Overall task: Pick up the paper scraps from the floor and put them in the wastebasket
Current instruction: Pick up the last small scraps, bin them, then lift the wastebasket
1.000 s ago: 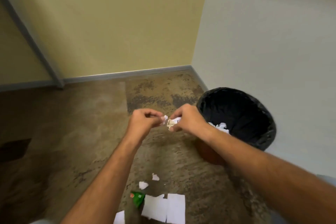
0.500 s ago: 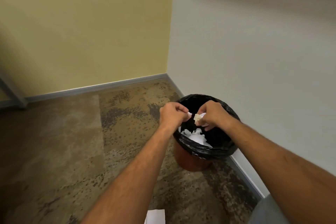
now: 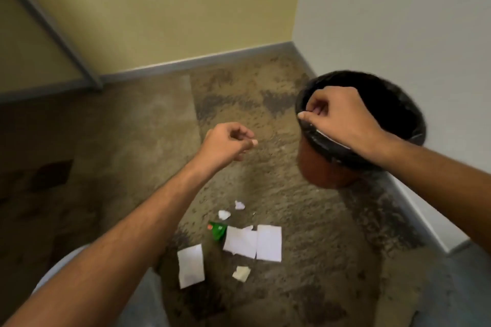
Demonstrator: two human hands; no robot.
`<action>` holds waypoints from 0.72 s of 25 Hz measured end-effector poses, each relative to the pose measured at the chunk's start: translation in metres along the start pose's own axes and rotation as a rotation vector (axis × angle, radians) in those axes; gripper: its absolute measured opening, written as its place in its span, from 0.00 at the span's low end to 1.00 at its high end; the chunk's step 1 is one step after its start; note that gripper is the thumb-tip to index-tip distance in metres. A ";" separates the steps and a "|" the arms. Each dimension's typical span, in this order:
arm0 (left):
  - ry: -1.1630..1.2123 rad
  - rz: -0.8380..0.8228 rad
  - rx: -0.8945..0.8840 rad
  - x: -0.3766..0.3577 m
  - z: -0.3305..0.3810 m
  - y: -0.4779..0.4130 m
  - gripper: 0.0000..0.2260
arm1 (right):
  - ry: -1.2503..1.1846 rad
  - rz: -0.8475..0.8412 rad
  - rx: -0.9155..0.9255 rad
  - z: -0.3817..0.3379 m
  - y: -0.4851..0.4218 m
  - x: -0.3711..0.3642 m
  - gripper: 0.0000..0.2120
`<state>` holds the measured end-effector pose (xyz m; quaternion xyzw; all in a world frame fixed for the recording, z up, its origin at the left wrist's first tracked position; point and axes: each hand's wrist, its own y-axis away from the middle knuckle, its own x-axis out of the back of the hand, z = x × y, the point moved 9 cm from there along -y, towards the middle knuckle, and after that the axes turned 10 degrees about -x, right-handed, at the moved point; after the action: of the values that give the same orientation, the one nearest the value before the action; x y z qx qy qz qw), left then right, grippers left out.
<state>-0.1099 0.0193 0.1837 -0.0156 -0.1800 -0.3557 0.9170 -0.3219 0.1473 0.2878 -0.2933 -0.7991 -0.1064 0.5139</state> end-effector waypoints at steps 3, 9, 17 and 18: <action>-0.233 -0.147 0.055 0.002 -0.064 0.021 0.12 | 0.090 -0.216 0.204 -0.045 0.053 -0.080 0.17; -0.882 -0.606 0.020 -0.052 -0.179 0.072 0.42 | 0.422 -0.917 -0.238 0.030 0.176 -0.261 0.65; -0.978 -0.621 0.117 -0.082 -0.236 0.110 0.42 | 0.270 -0.795 -0.566 0.031 0.211 -0.323 0.64; -1.003 -0.655 0.119 -0.084 -0.240 0.113 0.41 | 0.266 -0.770 -0.532 0.025 0.214 -0.328 0.61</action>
<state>-0.0168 0.1203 -0.0583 -0.0740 -0.6055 -0.5584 0.5622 -0.1193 0.2140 -0.0413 -0.0815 -0.7221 -0.5259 0.4421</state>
